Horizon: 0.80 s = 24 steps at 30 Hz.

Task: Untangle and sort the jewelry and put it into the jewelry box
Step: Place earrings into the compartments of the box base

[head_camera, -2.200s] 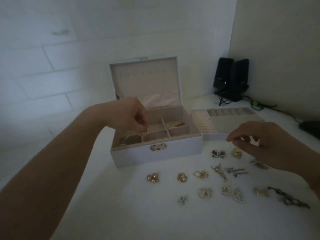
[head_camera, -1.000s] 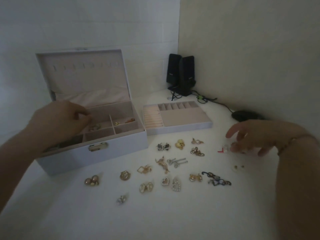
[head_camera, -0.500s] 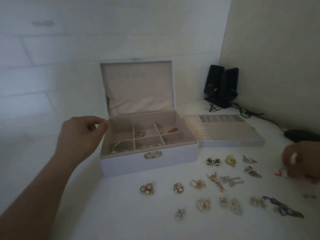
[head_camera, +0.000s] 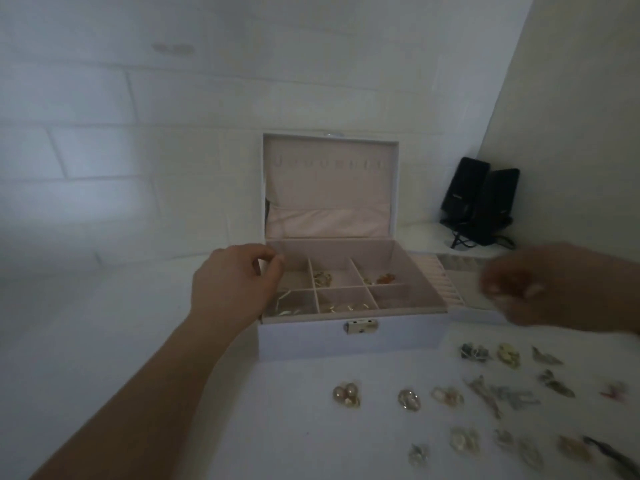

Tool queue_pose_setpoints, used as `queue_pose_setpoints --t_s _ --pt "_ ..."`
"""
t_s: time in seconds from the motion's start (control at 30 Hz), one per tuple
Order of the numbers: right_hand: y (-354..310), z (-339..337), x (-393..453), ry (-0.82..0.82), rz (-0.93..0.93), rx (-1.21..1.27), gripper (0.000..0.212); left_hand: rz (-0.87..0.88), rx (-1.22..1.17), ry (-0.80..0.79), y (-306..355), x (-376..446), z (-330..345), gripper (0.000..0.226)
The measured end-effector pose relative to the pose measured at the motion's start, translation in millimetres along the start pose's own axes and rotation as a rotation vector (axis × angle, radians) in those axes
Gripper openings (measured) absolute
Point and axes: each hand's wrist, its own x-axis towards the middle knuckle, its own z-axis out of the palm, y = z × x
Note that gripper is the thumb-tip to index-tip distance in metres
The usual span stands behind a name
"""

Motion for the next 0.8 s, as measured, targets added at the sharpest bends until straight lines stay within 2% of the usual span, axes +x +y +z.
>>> queue_pose_setpoints --t_s 0.13,0.27,0.37,0.47,0.57,0.73,0.8 --pt "-68.3 -2.7 78.9 -0.075 -0.225 -0.075 0.017 0.002 0.008 0.011 -4.2 0.1 0.6 0.018" --pt "-92.8 17.9 141.6 -0.041 -0.305 -0.020 0.022 0.001 0.011 0.004 -6.4 0.6 0.6 0.018" --pt "-90.9 37.2 169.2 -0.139 -0.340 -0.140 0.027 0.003 0.017 0.008 -6.2 1.7 1.2 0.018" --pt "-84.8 49.6 181.6 -0.218 -0.378 -0.235 0.035 0.016 0.018 0.013 -6.3 2.7 2.4 0.017" --pt "-83.5 53.7 185.2 -0.217 -0.396 -0.289 0.034 0.029 0.027 0.020 -6.9 3.1 2.5 0.017" --pt "-80.6 42.3 170.6 -0.230 -0.356 -0.214 0.041 0.040 0.014 0.022 -6.5 2.6 0.4 0.016" --pt "-77.5 35.2 162.6 -0.184 -0.345 -0.162 0.042 0.038 0.000 0.022 -5.8 2.6 0.3 0.018"
